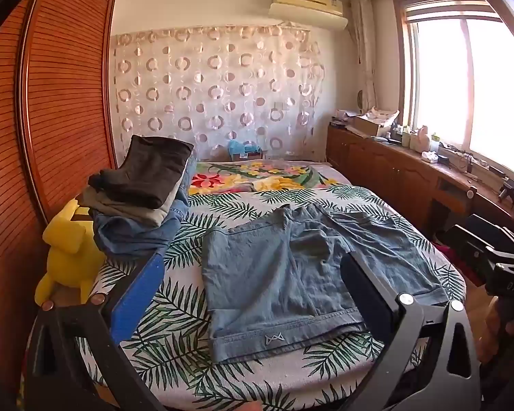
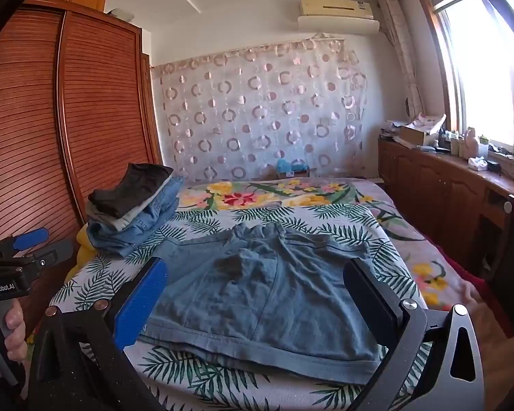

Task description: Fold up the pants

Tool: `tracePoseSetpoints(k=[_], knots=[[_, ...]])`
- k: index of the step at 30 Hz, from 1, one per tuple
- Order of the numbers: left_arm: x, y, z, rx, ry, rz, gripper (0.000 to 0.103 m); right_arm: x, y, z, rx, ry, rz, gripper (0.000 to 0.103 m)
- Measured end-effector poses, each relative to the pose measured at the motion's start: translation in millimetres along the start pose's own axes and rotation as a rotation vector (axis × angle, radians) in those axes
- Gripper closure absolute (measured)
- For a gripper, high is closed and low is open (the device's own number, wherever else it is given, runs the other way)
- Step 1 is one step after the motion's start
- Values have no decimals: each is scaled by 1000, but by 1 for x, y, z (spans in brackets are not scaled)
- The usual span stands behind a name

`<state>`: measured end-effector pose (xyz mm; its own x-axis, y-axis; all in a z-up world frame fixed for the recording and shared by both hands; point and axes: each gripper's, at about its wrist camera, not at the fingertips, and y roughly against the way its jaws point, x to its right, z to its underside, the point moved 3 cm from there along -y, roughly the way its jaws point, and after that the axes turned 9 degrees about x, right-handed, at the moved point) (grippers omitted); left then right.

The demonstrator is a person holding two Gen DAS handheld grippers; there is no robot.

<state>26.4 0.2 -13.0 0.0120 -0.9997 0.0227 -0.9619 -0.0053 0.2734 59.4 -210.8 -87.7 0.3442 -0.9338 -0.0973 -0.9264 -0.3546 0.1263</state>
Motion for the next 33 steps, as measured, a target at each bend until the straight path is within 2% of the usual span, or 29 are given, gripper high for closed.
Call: tracePoseSetpoints(k=[12,18,19,33], knots=[[3,0,3,-12,-9,-4,0,6,0,-4,2,0,-11,1],[8,3,4,-13,-17,-7,0,-3,3,-1,7,11,-3,1],[-1,-1,3,-15,-5,-5,0,-3,3,0,6,12,-4,1],[-4,1,3,-8,-8,-12,0,-2,4,-1,5,9,-4,1]])
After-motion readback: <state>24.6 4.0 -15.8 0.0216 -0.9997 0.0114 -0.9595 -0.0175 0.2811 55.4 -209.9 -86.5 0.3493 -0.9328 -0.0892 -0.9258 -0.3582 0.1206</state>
